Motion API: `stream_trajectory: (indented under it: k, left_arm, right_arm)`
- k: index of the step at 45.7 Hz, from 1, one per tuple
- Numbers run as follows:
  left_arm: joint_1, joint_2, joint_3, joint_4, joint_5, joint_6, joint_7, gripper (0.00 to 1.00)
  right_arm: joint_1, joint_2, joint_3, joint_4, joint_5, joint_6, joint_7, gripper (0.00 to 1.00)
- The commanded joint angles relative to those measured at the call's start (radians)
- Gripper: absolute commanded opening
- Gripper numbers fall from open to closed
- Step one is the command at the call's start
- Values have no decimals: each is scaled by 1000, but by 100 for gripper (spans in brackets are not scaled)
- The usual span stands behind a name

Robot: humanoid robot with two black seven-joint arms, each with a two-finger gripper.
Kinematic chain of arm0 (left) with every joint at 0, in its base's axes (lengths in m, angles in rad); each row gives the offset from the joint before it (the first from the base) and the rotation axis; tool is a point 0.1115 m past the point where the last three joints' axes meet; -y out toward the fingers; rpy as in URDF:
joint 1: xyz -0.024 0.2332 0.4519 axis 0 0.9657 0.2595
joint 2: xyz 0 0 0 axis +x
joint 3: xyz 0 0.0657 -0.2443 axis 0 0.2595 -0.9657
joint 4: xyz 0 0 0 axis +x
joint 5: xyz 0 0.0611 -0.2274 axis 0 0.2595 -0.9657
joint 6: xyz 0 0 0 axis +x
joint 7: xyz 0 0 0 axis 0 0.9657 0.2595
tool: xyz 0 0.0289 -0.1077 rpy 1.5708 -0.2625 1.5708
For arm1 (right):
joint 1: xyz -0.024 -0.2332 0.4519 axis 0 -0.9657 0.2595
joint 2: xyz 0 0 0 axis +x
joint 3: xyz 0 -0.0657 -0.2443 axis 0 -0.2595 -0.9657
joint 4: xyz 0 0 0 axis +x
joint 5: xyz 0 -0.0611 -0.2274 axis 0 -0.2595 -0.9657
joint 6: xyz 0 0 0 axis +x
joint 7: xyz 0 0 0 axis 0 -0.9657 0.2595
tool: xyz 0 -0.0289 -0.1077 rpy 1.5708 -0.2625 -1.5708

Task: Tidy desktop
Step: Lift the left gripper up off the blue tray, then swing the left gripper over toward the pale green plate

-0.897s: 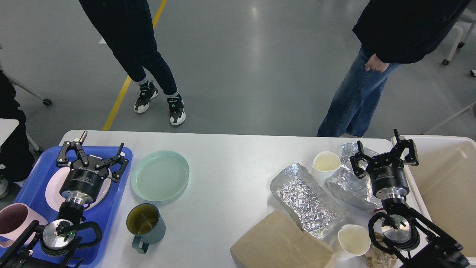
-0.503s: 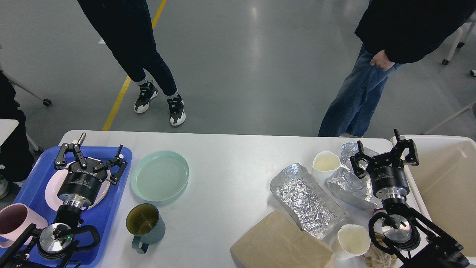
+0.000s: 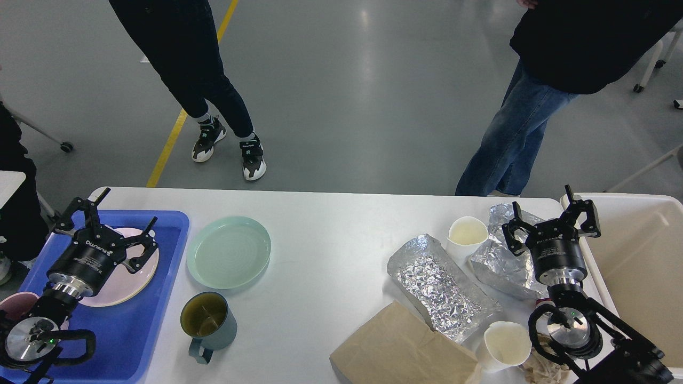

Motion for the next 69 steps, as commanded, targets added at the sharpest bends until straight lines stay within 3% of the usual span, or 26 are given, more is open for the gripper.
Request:
stream_trajectory:
  k: [1, 5, 11, 17, 24, 38, 47, 56, 62, 69]
  left_arm:
    - [-17, 109, 34, -11, -1, -7, 3, 96]
    - [-45, 195, 74, -17, -1, -6, -9, 96]
    - [-69, 223, 121, -18, -1, -3, -8, 96]
    - [-178, 287, 236, -17, -1, -7, 3, 96]
    - [-445, 396, 632, -8, 2, -18, 5, 96]
    - [-1089, 410, 1436, 17, 3, -17, 8, 96]
    - [-1374, 317, 1842, 12, 7, -18, 1, 96]
    - [-1649, 117, 2278, -18, 10, -26, 8, 96]
    - [-1799, -61, 2409, -70, 7, -60, 8, 96]
    - [-1989, -157, 2479, -211, -10, -147, 6, 96]
  right_arm:
    - [0, 0, 0, 0, 0, 0, 0, 100]
    - [0, -1, 0, 0, 0, 0, 0, 100]
    - [0, -1, 0, 0, 0, 0, 0, 100]
    - [0, 0, 0, 0, 0, 0, 0, 100]
    - [0, -1, 0, 0, 0, 0, 0, 100]
    - [0, 0, 0, 0, 0, 0, 0, 100]
    - [0, 0, 0, 0, 0, 0, 0, 100]
    - [0, -1, 0, 0, 0, 0, 0, 100]
    - [0, -1, 0, 0, 0, 0, 0, 100]
    - [0, 0, 0, 0, 0, 0, 0, 100]
